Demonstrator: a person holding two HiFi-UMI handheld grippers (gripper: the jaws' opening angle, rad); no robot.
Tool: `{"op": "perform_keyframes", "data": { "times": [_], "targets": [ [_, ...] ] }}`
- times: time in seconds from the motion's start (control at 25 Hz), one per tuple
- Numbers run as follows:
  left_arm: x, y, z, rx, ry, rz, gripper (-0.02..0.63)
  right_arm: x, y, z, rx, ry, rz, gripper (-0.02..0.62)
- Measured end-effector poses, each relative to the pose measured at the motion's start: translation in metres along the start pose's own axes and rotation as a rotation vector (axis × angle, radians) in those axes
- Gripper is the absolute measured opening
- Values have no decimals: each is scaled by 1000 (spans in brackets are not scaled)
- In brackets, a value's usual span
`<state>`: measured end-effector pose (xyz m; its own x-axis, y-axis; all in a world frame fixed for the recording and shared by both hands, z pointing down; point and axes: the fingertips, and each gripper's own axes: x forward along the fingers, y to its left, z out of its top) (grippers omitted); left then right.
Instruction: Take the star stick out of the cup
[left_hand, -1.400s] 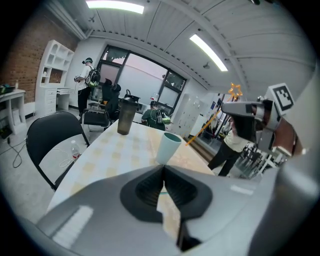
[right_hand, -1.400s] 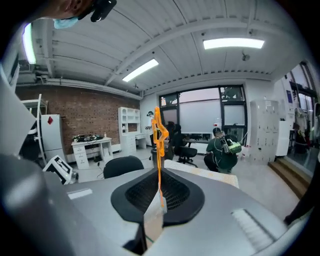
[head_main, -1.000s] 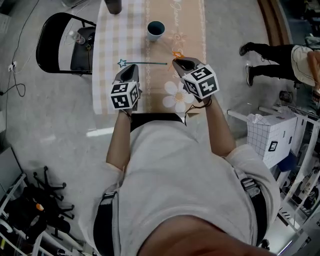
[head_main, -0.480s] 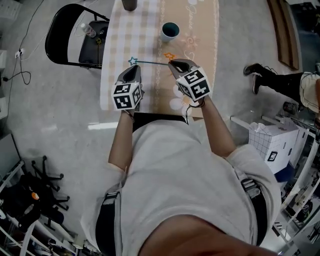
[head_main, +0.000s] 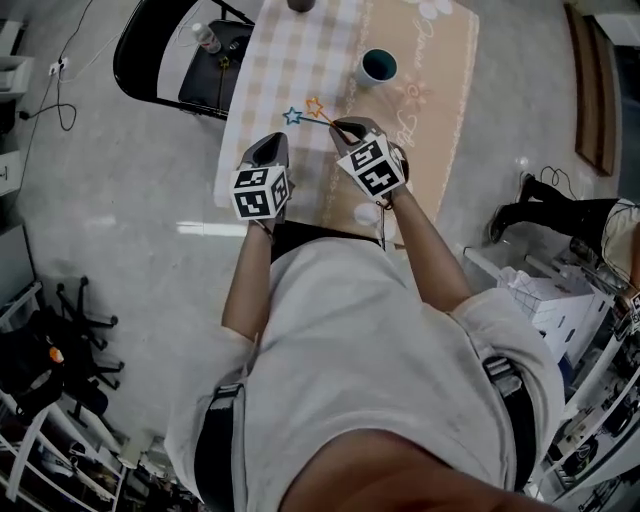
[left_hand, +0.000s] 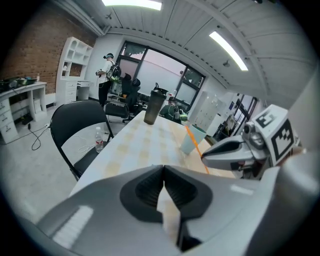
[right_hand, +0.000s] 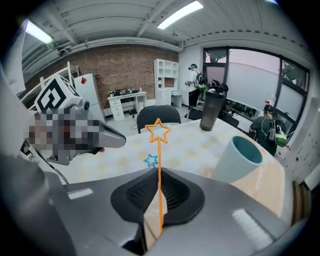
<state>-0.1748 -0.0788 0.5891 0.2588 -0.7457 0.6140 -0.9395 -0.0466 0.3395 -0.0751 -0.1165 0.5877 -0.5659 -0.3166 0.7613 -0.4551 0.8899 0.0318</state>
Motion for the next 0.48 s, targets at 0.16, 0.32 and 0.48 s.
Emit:
{"op": "perform_keyframes", "data": {
  "times": [0.16, 0.32, 0.48],
  "targets": [
    [-5, 13, -8, -25, 6, 32, 5, 26, 12, -13, -30, 65, 39, 17],
    [-9, 22, -14, -47, 11, 52, 5, 42, 20, -18, -48, 99, 65, 17],
    [-12, 25, -20, -56, 21, 56, 5, 53, 22, -23, -72, 124, 69, 17]
  ]
}}
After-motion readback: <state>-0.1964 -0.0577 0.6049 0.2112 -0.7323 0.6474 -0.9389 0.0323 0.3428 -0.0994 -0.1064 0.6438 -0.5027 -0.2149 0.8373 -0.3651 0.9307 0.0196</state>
